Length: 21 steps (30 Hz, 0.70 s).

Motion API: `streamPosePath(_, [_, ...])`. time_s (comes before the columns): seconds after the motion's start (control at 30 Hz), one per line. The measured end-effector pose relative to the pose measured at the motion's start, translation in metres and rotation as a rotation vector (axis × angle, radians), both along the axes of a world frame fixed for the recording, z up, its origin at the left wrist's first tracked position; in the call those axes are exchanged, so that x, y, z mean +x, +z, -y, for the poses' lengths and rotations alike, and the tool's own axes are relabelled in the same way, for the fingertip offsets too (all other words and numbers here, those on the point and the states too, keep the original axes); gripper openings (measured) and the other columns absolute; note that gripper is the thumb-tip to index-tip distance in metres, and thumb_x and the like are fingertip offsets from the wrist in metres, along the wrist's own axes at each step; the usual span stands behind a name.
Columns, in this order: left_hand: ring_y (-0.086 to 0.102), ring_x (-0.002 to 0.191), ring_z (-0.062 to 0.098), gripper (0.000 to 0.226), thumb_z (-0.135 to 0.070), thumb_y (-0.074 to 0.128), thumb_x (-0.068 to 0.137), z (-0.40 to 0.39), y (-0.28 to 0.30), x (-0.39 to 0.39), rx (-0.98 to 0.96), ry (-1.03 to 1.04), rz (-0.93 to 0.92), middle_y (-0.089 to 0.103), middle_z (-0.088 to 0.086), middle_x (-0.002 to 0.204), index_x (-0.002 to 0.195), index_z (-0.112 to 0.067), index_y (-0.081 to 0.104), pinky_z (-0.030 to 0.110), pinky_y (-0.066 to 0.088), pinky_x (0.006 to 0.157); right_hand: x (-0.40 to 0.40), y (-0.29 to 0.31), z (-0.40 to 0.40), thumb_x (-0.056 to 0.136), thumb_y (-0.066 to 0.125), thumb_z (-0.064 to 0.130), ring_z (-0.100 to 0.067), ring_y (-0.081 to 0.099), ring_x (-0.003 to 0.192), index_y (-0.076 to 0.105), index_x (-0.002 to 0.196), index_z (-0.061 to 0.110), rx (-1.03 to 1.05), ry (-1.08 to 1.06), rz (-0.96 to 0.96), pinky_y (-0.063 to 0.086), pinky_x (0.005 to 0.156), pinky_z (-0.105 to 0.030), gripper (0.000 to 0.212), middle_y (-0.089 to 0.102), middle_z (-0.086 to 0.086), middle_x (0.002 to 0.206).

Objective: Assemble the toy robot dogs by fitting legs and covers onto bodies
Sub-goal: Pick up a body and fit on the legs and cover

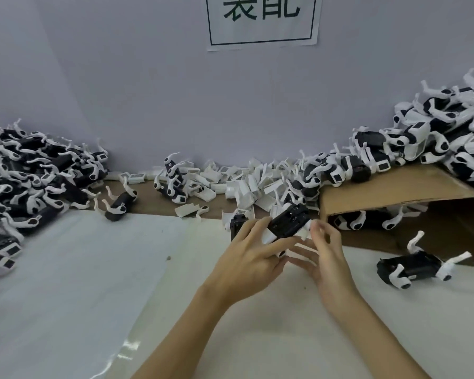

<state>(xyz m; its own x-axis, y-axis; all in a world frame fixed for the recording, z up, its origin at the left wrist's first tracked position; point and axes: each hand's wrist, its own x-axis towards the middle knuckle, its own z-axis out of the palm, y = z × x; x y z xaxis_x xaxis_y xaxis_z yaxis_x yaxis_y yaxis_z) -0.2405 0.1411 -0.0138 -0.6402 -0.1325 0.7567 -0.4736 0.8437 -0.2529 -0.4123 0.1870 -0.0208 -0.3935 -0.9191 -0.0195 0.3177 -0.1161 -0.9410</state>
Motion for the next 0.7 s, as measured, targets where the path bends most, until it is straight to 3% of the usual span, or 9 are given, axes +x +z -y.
streamPosePath(0.07, [0.068,0.116,0.043,0.011,-0.016,0.075,0.099,-0.007,0.002,-0.004,-0.002,-0.023,-0.027,0.074,-0.011,0.128,0.091,-0.010,0.079,0.049,0.054,0.096,-0.008,0.004,-0.004,0.083,0.072,0.068,-0.027,0.075,0.108,0.066,0.129,0.038,-0.008,0.108,0.043,0.062,0.076,-0.035,0.055,0.073,-0.010,0.123])
streamPosePath(0.13, [0.068,0.115,0.042,0.022,-0.019,0.072,0.102,-0.013,0.005,-0.008,-0.019,-0.034,-0.043,0.074,-0.012,0.128,0.083,-0.010,0.078,0.048,0.054,0.095,-0.016,0.008,-0.009,0.080,0.078,0.070,-0.022,0.074,0.111,0.080,0.107,0.034,-0.003,0.199,0.085,0.061,0.078,-0.032,0.045,0.076,-0.006,0.121])
streamPosePath(0.2, [0.068,0.115,0.042,0.033,-0.020,0.071,0.104,-0.021,0.003,-0.011,-0.012,-0.028,-0.057,0.074,-0.013,0.129,0.072,-0.010,0.074,0.048,0.053,0.094,-0.023,0.009,-0.010,0.081,0.079,0.066,-0.020,0.073,0.111,0.081,0.089,0.029,-0.021,0.232,0.098,0.060,0.081,-0.029,0.038,0.076,-0.005,0.118])
streamPosePath(0.33, [0.055,0.138,0.043,0.027,-0.025,0.069,0.104,-0.035,-0.006,-0.023,0.084,0.009,-0.028,0.058,-0.007,0.155,0.082,-0.010,0.076,0.052,0.049,0.102,-0.032,0.007,-0.009,0.092,0.072,0.053,-0.030,0.067,0.124,0.069,0.133,0.006,-0.105,0.143,0.223,0.057,0.101,-0.038,0.063,0.068,-0.015,0.135])
streamPosePath(0.43, [0.034,0.157,0.039,0.020,-0.027,0.069,0.104,-0.039,-0.010,-0.031,0.196,-0.080,-0.076,0.037,0.010,0.169,0.096,-0.009,0.065,0.053,0.047,0.111,-0.036,0.006,-0.011,0.095,0.067,0.054,-0.032,0.057,0.138,0.062,0.143,0.007,-0.109,0.073,0.385,0.041,0.120,-0.046,0.067,0.059,-0.017,0.148])
streamPosePath(0.5, [0.038,0.154,0.036,0.022,-0.031,0.068,0.105,-0.039,-0.014,-0.032,0.303,-0.133,-0.148,0.029,0.011,0.169,0.105,-0.010,0.060,0.046,0.051,0.109,-0.041,0.007,-0.012,0.091,0.072,0.054,-0.025,0.065,0.127,0.064,0.142,0.010,-0.096,0.006,0.485,0.046,0.115,-0.039,0.068,0.066,-0.014,0.138])
streamPosePath(0.6, [0.057,0.134,0.029,0.034,-0.043,0.064,0.106,-0.038,-0.021,-0.030,0.493,-0.099,-0.216,0.022,0.005,0.166,0.126,-0.018,0.050,0.034,0.057,0.097,-0.045,0.010,-0.013,0.085,0.075,0.051,-0.014,0.073,0.092,0.073,0.124,0.015,-0.063,-0.072,0.446,0.059,0.080,-0.026,0.053,0.071,-0.001,0.105])
streamPosePath(0.63, [0.056,0.132,0.027,0.039,-0.045,0.063,0.106,-0.036,-0.022,-0.030,0.539,-0.083,-0.218,0.024,0.004,0.165,0.131,-0.020,0.045,0.036,0.058,0.095,-0.044,0.009,-0.012,0.087,0.074,0.049,-0.013,0.074,0.090,0.072,0.123,0.013,-0.046,-0.084,0.416,0.059,0.074,-0.025,0.051,0.071,0.000,0.101])
streamPosePath(0.7, [0.050,0.138,0.025,0.047,-0.047,0.062,0.107,-0.030,-0.022,-0.028,0.582,-0.057,-0.219,0.032,0.005,0.159,0.138,-0.021,0.040,0.042,0.057,0.096,-0.039,0.005,-0.010,0.091,0.073,0.043,-0.019,0.075,0.099,0.068,0.128,0.007,-0.016,-0.090,0.375,0.060,0.079,-0.030,0.052,0.073,-0.005,0.105])
